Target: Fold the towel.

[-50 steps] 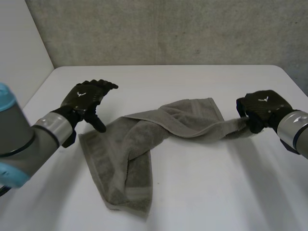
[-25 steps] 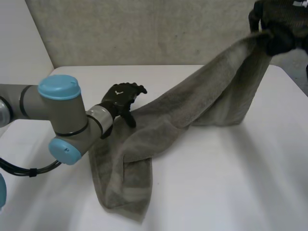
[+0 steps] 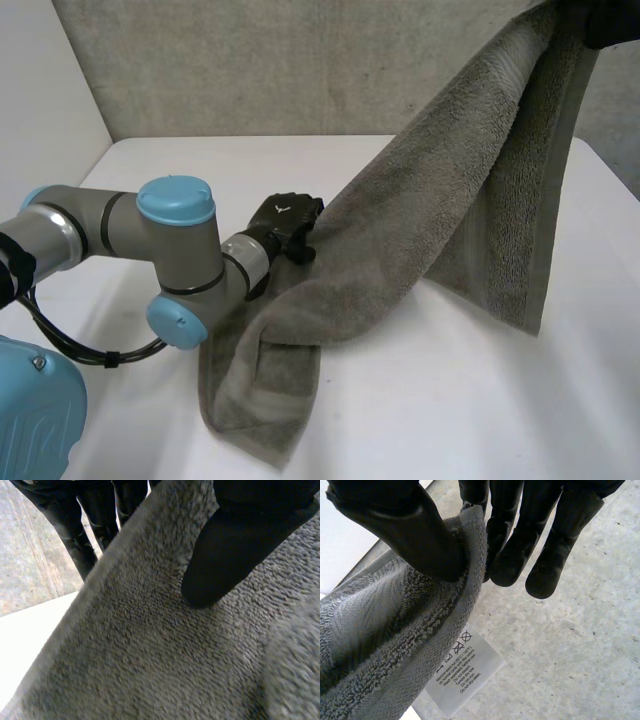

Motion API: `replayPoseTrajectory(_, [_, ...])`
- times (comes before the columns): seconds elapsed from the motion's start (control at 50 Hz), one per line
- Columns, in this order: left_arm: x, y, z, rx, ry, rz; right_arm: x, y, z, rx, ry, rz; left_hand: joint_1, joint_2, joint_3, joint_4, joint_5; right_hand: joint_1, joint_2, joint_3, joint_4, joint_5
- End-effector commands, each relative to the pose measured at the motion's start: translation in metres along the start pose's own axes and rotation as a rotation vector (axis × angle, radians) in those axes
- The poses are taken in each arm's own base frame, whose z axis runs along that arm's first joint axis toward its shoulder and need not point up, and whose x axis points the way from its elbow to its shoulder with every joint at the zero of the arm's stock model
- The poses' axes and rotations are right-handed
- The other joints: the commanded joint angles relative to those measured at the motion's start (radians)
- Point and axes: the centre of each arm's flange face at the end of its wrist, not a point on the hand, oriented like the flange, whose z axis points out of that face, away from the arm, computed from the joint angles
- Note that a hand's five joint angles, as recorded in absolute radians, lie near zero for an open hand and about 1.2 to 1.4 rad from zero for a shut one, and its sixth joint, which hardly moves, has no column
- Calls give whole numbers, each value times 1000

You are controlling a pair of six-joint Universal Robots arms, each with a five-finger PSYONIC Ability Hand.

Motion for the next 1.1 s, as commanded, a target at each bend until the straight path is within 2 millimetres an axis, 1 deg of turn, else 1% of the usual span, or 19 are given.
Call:
replayPoseTrajectory(0.02, [-8,-8,-7,-29,-31,-30,4,2,4,-2,13,-2,266,259,261,260,265,58,68,58,56,53])
replayPoseTrajectory(0.06, [-20,-20,-9,-7,-76,-27,4,4,5,-10,14,-3,266,259,261,260,265,58,68,58,56,53])
replayPoseTrajectory(0.1, [-56,-48,-20,47,-200,-19,5,6,5,-14,20,-5,266,259,261,260,265,58,68,58,56,53])
replayPoseTrajectory(0.16, [-71,-75,-35,95,-258,-16,4,15,6,-47,28,1,266,259,261,260,265,58,68,58,56,53])
replayPoseTrajectory(0.26, [-66,-100,-61,126,-262,-4,-2,36,5,-141,2,41,266,259,261,260,265,58,68,58,56,53])
replayPoseTrajectory(0.38, [-55,-93,-86,52,-258,-10,-20,76,-3,-311,-67,77,266,259,261,260,265,58,68,58,56,53])
replayPoseTrajectory(0.48, [-45,-59,-104,-114,-247,58,-32,110,-7,-415,-115,42,266,259,261,260,265,58,68,58,56,53])
replayPoseTrajectory(0.6, [-42,-37,-112,-238,-235,155,-49,156,-8,-600,-211,42,266,259,261,260,265,58,68,58,56,53])
replayPoseTrajectory(0.7, [-49,-31,-106,-267,-235,220,-66,172,9,-639,-262,-13,266,259,261,260,265,58,68,58,56,53])
replayPoseTrajectory(0.78, [-60,-54,-82,-164,-249,249,-69,177,30,-611,-238,-42,266,259,261,260,265,58,68,58,56,53])
replayPoseTrajectory(0.82, [-65,-68,-70,-98,-262,263,-61,175,65,-483,-170,-73,266,259,261,260,265,58,68,58,56,53])
replayPoseTrajectory(0.84, [-70,-86,-59,-12,-278,283,-61,175,65,-482,-170,-73,266,259,261,260,265,58,68,58,56,53])
replayPoseTrajectory(0.88, [-76,-105,-47,86,-294,300,-46,159,101,-262,-60,-78,266,259,261,260,265,58,68,58,56,53])
replayPoseTrajectory(0.9, [-81,-127,-37,195,-310,315,-46,159,101,-261,-59,-78,266,259,261,260,265,58,68,58,56,53])
replayPoseTrajectory(0.92, [-81,-127,-37,196,-311,315,-37,145,117,-134,-6,-71,266,259,261,260,265,58,68,58,56,53])
replayPoseTrajectory(0.96, [-86,-175,-25,438,-334,334,-27,131,130,-7,42,-64,266,259,261,260,265,58,68,58,56,53])
replayPoseTrajectory(0.98, [-86,-175,-25,439,-334,334,-17,117,140,111,86,-70,266,259,261,260,265,58,68,58,56,53])
replayPoseTrajectory(1.02, [-89,-222,-26,671,-353,344,-8,102,147,228,128,-75,266,259,261,260,265,58,68,58,56,53])
replayPoseTrajectory(1.1, [-91,-251,-35,821,-403,332,4,76,153,409,185,-97,266,259,261,260,265,58,68,58,56,53])
